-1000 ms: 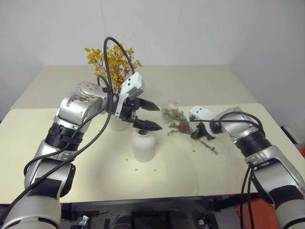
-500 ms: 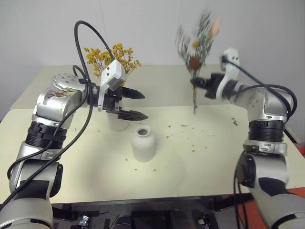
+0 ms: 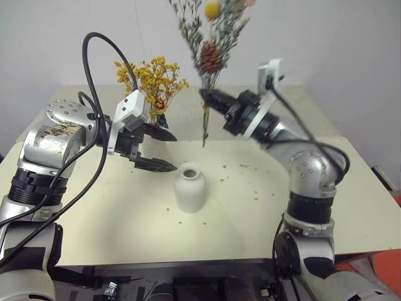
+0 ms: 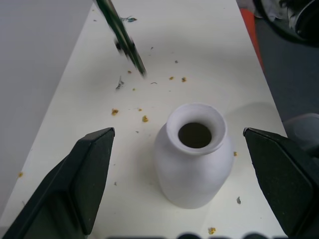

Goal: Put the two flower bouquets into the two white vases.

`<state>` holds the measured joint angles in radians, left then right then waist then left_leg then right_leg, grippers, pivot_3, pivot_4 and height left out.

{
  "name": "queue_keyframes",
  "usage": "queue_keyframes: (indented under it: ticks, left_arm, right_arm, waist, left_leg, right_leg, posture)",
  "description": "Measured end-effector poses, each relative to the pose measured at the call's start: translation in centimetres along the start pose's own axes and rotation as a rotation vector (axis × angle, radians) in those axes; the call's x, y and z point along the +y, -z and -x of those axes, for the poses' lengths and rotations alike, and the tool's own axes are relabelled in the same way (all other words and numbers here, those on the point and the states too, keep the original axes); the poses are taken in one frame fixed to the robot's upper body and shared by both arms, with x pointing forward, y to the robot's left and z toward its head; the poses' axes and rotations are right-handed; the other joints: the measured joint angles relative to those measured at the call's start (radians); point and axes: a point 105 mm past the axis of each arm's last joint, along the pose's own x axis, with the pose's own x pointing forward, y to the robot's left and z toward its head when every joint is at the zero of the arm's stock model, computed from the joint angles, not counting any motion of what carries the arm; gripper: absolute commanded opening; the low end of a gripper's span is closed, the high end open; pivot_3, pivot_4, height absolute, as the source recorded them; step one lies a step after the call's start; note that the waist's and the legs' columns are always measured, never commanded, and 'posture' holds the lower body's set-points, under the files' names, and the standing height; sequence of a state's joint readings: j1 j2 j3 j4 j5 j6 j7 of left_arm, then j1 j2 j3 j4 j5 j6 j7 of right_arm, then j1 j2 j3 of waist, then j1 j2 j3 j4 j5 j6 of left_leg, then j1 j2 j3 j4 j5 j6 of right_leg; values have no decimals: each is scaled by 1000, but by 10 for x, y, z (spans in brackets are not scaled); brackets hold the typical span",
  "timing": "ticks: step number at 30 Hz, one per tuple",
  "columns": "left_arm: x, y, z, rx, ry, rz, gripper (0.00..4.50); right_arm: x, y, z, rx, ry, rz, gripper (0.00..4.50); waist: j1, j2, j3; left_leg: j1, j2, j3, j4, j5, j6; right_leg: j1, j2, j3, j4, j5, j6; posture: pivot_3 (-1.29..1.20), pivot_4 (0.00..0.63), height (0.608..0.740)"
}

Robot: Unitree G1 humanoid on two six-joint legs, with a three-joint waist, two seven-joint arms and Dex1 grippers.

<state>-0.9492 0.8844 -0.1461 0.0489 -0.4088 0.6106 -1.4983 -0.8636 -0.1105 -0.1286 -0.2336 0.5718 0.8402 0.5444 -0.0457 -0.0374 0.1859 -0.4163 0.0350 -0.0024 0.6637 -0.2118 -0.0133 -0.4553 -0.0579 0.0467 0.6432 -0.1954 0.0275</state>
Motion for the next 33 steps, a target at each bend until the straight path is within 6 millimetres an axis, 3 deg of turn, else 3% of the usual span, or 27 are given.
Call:
queue_keyframes:
  ticks: [5,18,23,28,33]
  left_arm:
    - [-9,3,6,13,45,10,4500]
    - [-13,13,9,43,43,57,4500]
    - [-14,12,9,49,37,57,4500]
    - [-14,11,9,50,36,53,4500]
    - [-14,11,9,50,33,52,4500]
  right_arm:
    - [14,10,2,-1,-55,16,25]
    - [27,3,0,-61,-103,50,25]
    - [28,31,8,1,-91,41,25]
    - [27,37,7,2,-71,101,25]
    - [27,50,11,31,-73,128,1416]
  waist:
    - [-2,0,0]
    - [1,0,0]
    - [0,0,0]
    - [0,0,0]
    - [1,0,0]
  left_leg:
    - [0,0,0,0,0,0]
    - [1,1,0,0,0,0]
    - [1,1,0,0,0,0]
    - [1,1,0,0,0,0]
    - [1,1,0,0,0,0]
  right_leg:
    - [0,0,0,0,-3,4]
    - [0,0,0,1,-3,4]
    - [0,0,0,1,-3,4]
    - [0,1,0,1,-4,4]
    - [0,1,0,1,-4,5]
  posture:
    - [0,150,740]
    - [0,150,740]
    - [0,150,740]
    - [0,150,740]
    - [0,150,740]
